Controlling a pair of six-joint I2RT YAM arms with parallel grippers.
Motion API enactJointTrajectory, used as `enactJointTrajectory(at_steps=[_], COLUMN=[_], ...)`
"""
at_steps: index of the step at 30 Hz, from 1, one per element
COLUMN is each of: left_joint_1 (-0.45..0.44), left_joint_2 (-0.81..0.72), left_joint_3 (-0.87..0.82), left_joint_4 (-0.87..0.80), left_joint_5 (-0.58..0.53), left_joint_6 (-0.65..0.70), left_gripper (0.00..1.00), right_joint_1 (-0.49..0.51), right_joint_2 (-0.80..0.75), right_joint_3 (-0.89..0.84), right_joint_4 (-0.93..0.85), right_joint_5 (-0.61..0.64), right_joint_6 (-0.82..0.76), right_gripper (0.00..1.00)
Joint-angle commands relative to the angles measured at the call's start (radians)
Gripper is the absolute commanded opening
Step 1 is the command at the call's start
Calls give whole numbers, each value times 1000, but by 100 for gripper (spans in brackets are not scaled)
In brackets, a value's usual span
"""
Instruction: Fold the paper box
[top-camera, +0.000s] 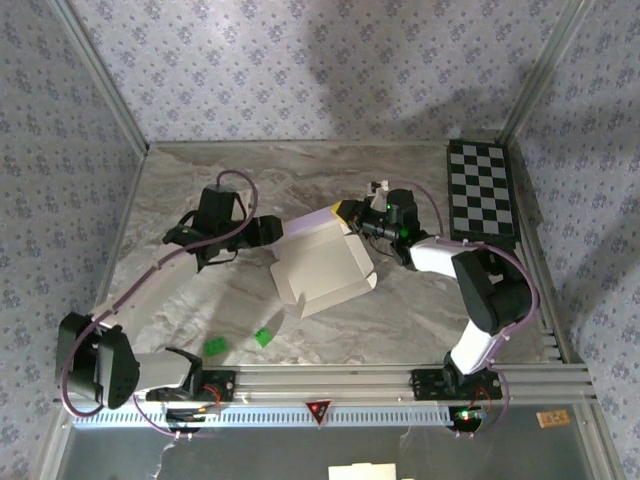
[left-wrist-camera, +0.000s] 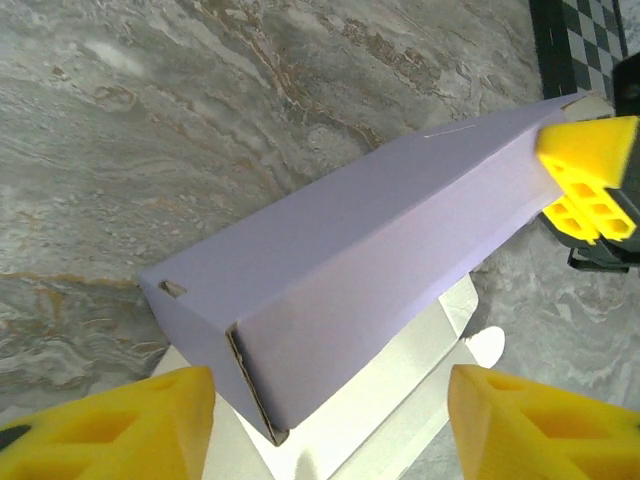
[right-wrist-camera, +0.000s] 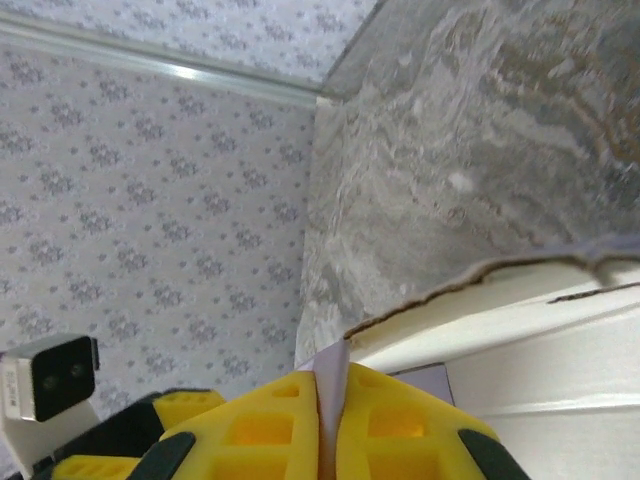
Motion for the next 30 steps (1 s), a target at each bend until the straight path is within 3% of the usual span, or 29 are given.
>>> enactJointTrajectory(at_steps=[1, 4, 8, 11, 14, 22, 30], left_joint_1=[1, 1, -5, -24, -58, -145, -181], left_joint_2=[-19, -5, 43, 94, 138, 234, 314], left_joint_3=[65, 96, 140, 181, 210, 285, 366], left_joint_4=[-102, -129, -174, -224, -257, -300, -345], left_joint_5=[-38, 6, 86, 100, 89, -38, -29], left_joint_6=[88, 169, 260, 319, 378, 469, 513], left_gripper=[67, 70, 71, 73, 77, 82, 86], right_joint_1=[4, 0, -7, -16, -25, -34, -92], right_joint_2=[25, 27, 28, 49, 67, 42, -105], right_joint_3=[46, 85, 189, 280, 336, 441, 394], right_joint_4=[-72, -160, -444, -674, -761, -980, -1096], right_joint_5=[-115, -192, -275, -303, -328, -238, -70], right_joint_6=[-12, -43, -176, -266, -296, -415, -486], right_gripper=[6, 6, 7, 10, 14, 37, 55])
